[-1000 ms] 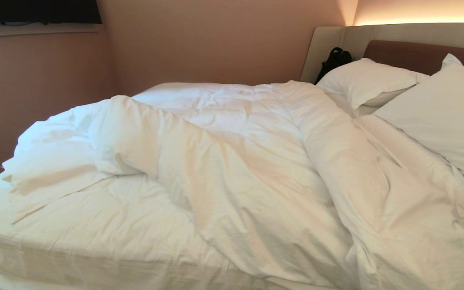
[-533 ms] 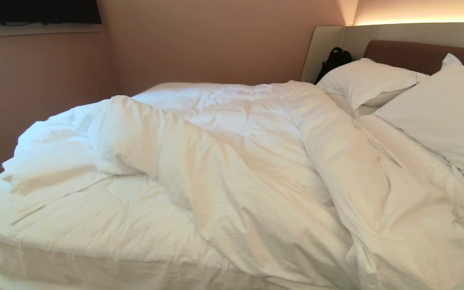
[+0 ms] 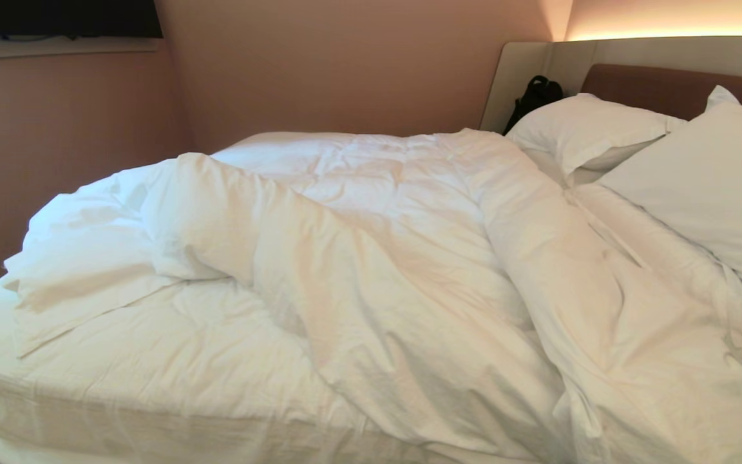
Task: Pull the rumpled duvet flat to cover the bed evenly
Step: Flatten the corners of the folded blanket
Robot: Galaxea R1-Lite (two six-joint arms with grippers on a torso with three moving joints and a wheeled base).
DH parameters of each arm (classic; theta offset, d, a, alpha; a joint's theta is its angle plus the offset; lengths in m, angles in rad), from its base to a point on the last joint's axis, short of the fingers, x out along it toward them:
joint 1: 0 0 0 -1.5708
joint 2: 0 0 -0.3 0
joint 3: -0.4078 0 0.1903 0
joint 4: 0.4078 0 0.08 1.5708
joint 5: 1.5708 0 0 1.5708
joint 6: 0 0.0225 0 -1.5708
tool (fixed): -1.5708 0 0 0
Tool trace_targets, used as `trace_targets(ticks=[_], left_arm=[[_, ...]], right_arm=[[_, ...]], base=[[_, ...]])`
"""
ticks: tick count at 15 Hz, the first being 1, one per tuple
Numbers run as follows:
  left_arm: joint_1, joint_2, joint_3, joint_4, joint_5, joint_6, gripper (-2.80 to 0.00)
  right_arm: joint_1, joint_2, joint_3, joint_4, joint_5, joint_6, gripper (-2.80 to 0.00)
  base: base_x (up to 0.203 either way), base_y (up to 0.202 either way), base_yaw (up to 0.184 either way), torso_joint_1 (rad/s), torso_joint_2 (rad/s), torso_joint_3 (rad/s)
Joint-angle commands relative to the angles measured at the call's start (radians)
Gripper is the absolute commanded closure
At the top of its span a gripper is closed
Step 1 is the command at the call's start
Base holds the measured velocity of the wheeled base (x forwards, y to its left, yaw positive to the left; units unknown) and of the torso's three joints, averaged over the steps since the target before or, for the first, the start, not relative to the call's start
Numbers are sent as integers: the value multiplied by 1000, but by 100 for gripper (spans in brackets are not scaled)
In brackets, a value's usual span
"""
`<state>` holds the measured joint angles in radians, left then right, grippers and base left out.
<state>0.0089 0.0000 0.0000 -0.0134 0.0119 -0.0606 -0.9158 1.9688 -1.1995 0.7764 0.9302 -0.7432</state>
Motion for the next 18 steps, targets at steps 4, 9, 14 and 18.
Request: trace_targets(ticks=[4, 9, 14, 18], left_arm=[[0, 2, 0, 0, 0, -1, 0], [0, 2, 0, 0, 0, -1, 0], [0, 2, 0, 0, 0, -1, 0], [0, 2, 0, 0, 0, -1, 0]], right_arm=[[83, 29, 24, 1, 4, -5, -280], [133, 48, 25, 2, -36, -18, -280], [159, 48, 46, 8, -100, -16, 0], [160, 38, 38, 7, -99, -12, 0]], base=[[0, 0, 0, 0, 0, 0], [0, 0, 0, 0, 0, 0], [0, 0, 0, 0, 0, 0], [0, 0, 0, 0, 0, 0]])
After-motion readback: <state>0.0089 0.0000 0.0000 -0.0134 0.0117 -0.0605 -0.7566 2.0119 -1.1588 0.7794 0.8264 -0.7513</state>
